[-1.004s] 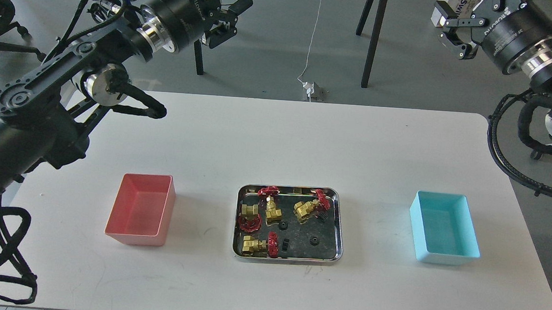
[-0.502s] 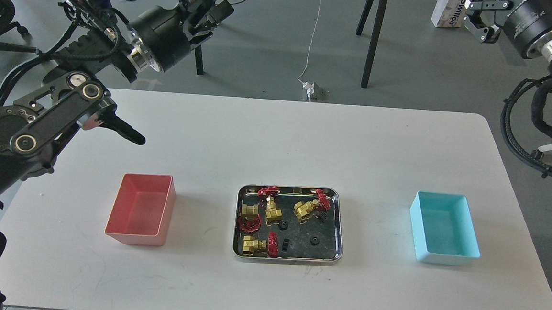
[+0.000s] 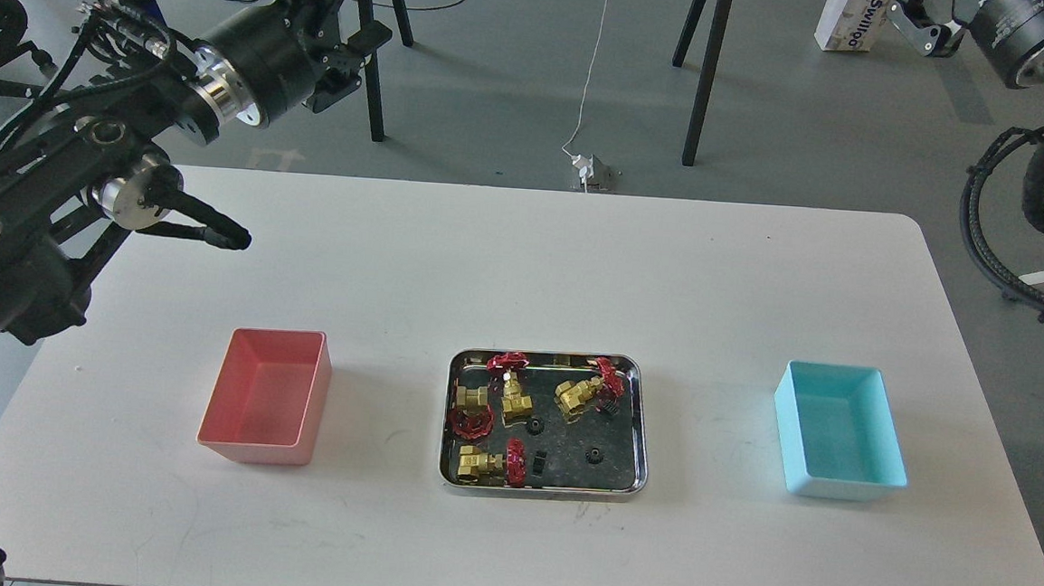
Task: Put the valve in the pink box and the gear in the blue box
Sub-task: 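Raise the left arm and swing the left gripper toward the tray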
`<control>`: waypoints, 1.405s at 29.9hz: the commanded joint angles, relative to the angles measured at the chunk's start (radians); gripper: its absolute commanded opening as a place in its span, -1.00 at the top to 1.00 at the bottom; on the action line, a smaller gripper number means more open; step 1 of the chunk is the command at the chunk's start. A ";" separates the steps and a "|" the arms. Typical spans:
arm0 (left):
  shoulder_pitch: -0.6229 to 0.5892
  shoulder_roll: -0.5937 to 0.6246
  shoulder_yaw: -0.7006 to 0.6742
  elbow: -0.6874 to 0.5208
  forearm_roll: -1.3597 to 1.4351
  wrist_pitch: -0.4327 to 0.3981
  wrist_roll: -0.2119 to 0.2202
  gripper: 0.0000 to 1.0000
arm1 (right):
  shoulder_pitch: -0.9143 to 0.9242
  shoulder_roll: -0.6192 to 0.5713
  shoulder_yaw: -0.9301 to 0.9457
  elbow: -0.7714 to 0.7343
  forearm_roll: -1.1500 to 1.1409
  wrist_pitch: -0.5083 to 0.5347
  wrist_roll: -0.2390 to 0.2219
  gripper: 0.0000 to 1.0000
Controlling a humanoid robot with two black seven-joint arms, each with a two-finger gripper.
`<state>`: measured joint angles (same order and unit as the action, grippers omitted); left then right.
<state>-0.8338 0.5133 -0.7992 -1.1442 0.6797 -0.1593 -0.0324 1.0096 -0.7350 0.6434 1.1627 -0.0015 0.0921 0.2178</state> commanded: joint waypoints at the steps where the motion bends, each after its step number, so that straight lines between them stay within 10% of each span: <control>1: 0.004 0.002 -0.022 0.066 0.000 0.014 0.006 -1.00 | 0.000 0.006 0.015 0.000 -0.002 0.000 0.000 -1.00; 12: -0.008 0.002 -0.011 0.088 0.191 -0.043 -0.069 -1.00 | 0.041 0.008 0.001 -0.005 -0.005 -0.014 0.000 -1.00; 21: 0.094 0.001 -0.022 -0.138 0.451 0.007 -0.353 -1.00 | 0.064 0.005 -0.001 -0.008 -0.011 -0.012 -0.048 -1.00; 30: 0.084 0.016 -0.032 -0.066 0.429 0.023 -0.362 -1.00 | 0.081 -0.001 -0.001 -0.005 -0.012 0.001 -0.064 -1.00; 36: 0.119 -0.071 -0.034 -0.054 0.420 0.343 -0.391 -1.00 | 0.087 0.000 0.002 0.000 -0.011 0.001 -0.064 -1.00; 42: 0.124 -0.082 -0.038 -0.026 0.416 0.359 -0.428 -1.00 | 0.087 0.006 0.005 -0.001 -0.011 0.001 -0.064 -1.00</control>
<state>-0.7114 0.4367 -0.8357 -1.1829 1.0966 0.1948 -0.4543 1.0969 -0.7323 0.6473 1.1615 -0.0124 0.0936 0.1534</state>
